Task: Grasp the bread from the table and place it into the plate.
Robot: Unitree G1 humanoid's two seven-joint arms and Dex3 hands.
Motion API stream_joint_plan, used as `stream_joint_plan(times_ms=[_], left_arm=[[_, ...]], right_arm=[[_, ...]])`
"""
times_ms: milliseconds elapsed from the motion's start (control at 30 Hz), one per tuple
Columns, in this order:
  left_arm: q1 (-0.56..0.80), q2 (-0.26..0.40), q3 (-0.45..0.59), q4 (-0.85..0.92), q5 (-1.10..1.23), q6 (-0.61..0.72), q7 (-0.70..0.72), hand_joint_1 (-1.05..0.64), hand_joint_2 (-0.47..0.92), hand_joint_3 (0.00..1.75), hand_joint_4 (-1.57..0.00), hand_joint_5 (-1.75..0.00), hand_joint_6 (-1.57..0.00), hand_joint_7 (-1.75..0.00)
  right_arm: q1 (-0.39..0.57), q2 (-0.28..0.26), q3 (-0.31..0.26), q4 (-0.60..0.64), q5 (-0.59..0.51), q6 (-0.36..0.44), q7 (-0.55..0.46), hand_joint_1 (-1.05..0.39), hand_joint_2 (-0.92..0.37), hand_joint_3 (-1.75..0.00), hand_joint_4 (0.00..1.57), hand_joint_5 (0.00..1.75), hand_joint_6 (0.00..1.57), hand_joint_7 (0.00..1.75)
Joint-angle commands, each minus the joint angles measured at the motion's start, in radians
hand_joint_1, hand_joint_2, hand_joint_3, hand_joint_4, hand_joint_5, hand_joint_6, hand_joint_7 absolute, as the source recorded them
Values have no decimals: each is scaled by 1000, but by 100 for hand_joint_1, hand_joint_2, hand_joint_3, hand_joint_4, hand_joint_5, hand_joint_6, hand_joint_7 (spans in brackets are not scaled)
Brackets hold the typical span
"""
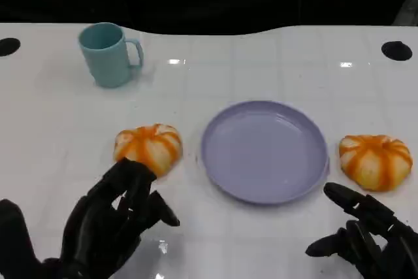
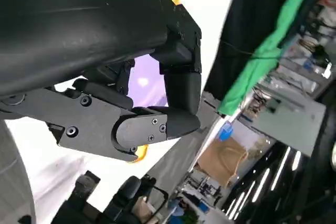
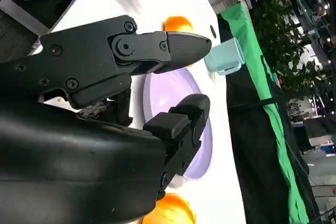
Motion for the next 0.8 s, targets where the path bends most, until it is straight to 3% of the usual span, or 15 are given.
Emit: stream_joint_plan(times_ms=[33,67,133,200,400,433,500,533,600,800], left_arm=[[-8,15,-1,20,18,-45,-24,-50,92,51,-67,-175,-45,-171],[-14,22,-6,29,42,-81,-34,-51,92,49,-66,-175,-45,-169],[-32,54,-31,50,143,-202,-51,-56,92,47,-63,-167,-52,-142],[-39,64,-41,66,184,-258,-58,-57,92,48,-63,-162,-55,-131],[-42,64,-46,89,190,-295,-62,-57,92,48,-63,-161,-56,-126],[-56,87,-55,98,249,-363,-59,-56,92,46,-60,-156,-53,-120],[-89,149,-76,106,429,-519,-17,-51,92,30,-50,-124,-50,-72],[-98,163,-82,112,478,-565,-4,-50,92,27,-47,-116,-49,-62],[-103,168,-86,128,504,-601,9,-49,92,23,-46,-110,-49,-53],[-108,173,-93,153,511,-636,22,-49,92,22,-46,-108,-51,-49]], right_arm=[[8,-7,-3,-18,-2,4,-10,-77,-92,-29,76,105,104,24],[9,-5,-2,-20,-7,3,-16,-77,-92,-29,76,105,104,24],[7,0,0,-13,-9,-12,-16,-76,-92,-30,76,105,104,24],[7,1,1,-10,-9,-18,-13,-76,-92,-30,75,105,104,24],[7,3,-1,-10,-11,-18,-12,-76,-92,-30,75,105,104,24],[7,3,0,-12,-9,-13,-11,-76,-92,-30,75,105,103,24],[2,1,-1,-6,-5,-15,-2,-76,-92,-31,75,105,102,23],[1,0,-1,-4,-4,-16,0,-75,-92,-31,75,104,102,23],[0,1,-2,-2,-5,-17,2,-75,-92,-31,74,104,102,23],[0,1,-3,-2,-5,-17,3,-75,-92,-31,74,104,102,23]])
